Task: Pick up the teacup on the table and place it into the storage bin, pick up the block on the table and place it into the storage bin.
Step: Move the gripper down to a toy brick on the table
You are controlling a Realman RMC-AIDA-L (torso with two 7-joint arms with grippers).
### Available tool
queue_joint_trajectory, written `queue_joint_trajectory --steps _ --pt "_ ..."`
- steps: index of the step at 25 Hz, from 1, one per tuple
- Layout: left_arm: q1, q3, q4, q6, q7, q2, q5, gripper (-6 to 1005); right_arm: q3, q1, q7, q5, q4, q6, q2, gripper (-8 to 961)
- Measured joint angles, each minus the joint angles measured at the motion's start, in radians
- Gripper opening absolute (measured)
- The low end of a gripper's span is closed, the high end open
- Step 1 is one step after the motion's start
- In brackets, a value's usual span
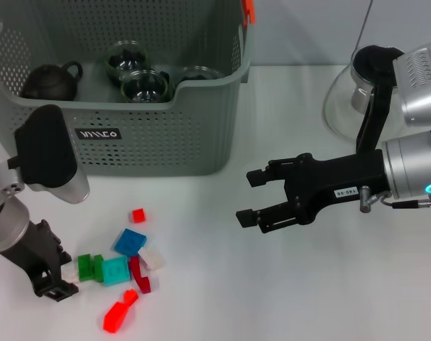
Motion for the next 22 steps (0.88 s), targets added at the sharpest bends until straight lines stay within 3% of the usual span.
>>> queue_joint_trajectory --steps 22 --pt "0.001 0.002 -0.022 -0.027 -0.006 -0.002 0.000 410 0.041 0.004 0.001 0.006 0.001 0.013 -0.003 885"
